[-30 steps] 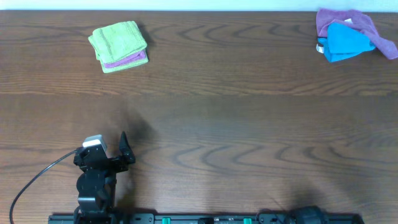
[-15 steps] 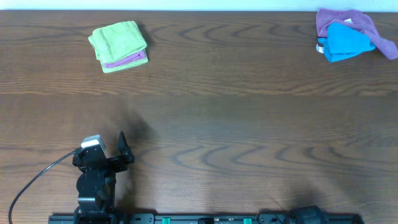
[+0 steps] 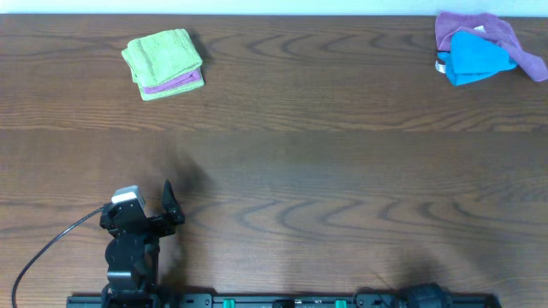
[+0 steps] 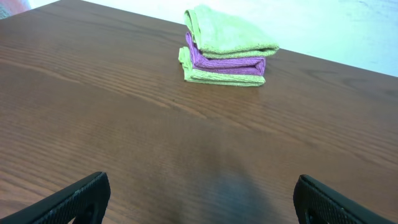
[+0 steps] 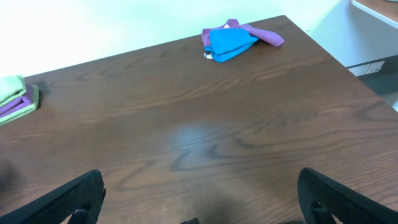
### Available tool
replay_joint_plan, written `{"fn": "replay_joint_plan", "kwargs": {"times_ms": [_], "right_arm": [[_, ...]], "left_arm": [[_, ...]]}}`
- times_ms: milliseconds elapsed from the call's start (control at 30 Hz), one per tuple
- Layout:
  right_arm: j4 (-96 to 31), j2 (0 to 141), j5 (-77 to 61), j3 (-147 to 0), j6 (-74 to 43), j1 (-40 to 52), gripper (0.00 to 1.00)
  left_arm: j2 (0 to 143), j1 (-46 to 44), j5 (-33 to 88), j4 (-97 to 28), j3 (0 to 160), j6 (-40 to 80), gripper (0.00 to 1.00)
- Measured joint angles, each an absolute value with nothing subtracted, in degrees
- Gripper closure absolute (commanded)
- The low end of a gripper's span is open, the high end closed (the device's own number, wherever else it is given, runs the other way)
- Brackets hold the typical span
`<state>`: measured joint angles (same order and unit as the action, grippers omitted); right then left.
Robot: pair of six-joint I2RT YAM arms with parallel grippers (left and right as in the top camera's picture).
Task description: Fold the cloth
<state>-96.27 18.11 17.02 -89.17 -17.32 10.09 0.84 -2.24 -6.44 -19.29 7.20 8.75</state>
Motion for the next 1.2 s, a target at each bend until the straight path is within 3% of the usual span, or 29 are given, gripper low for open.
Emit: {"fn": "replay_joint_plan", "kwargs": {"times_ms": [600,800,1200], "right_arm": [[-94.76,18.11,17.61,-89.06,-17.32,10.09,0.01],[-75.57,18.13,17.02,-82.26,-12.14,8.64,0.01],[-43.88,18.61,1.56,-46.83,0.93,0.08,0.01]], "left_arm": [[0.84,-2.24,-6.44,-19.29,7.20,8.75,0.05],[0.82,-2.24,-6.44,-19.20,7.20,8.73,0.05],[0.73,-2.24,-6.46,-19.14,7.20,8.75,0.05]]}}
